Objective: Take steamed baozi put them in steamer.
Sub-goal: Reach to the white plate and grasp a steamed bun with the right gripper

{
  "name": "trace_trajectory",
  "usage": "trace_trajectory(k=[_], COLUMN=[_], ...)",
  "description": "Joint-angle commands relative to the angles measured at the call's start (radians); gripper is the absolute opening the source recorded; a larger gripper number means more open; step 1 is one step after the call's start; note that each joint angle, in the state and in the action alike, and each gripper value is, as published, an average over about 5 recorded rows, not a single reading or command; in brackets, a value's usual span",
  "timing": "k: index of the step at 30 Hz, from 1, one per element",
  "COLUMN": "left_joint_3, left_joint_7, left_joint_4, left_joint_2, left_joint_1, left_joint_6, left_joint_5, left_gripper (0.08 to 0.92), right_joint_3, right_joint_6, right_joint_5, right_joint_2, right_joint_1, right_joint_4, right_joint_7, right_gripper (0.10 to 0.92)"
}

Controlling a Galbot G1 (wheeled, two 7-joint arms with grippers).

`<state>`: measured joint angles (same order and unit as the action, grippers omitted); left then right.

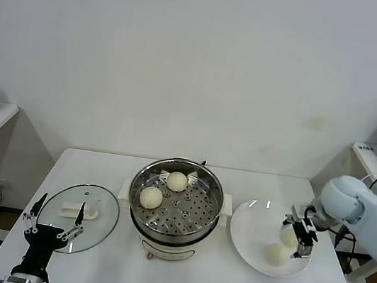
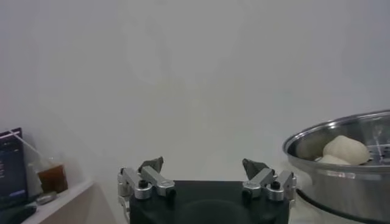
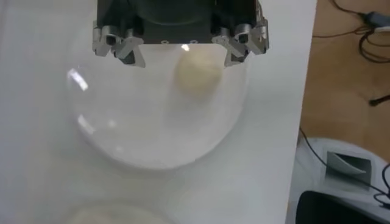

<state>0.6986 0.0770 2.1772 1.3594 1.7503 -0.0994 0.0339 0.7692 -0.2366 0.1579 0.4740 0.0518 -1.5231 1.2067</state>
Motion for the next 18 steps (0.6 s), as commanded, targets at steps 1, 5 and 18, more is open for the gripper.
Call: trace_trajectory(k=[1,5,18], left_joint_3=[0.0,0.006,0.017], left_joint_7=[0.0,0.0,0.002], left_joint_4=[0.001,0.006,0.009], left_joint_2=[0.0,0.003,0.008], left_joint_1=[0.003,0.011,0.017], left_joint_6=[0.0,-0.002,-0.003], left_joint_5=[0.001,0.002,0.006], left_gripper=[0.823,0.823,0.823], right_joint_3=[-0.114,-0.129,-0.147], right_joint_6=[0.019,0.021,0.025], right_joint_5=[0.071,0.079,0.087], right_joint_2=[-0.021,0.016,0.132], right_joint_1=[0.172,0.191,0.213], right_joint_4=[0.024,0.061,0.133], right_joint_7=[-0.031,-0.055,-0.107], right_gripper=[0.823,0.823,0.823])
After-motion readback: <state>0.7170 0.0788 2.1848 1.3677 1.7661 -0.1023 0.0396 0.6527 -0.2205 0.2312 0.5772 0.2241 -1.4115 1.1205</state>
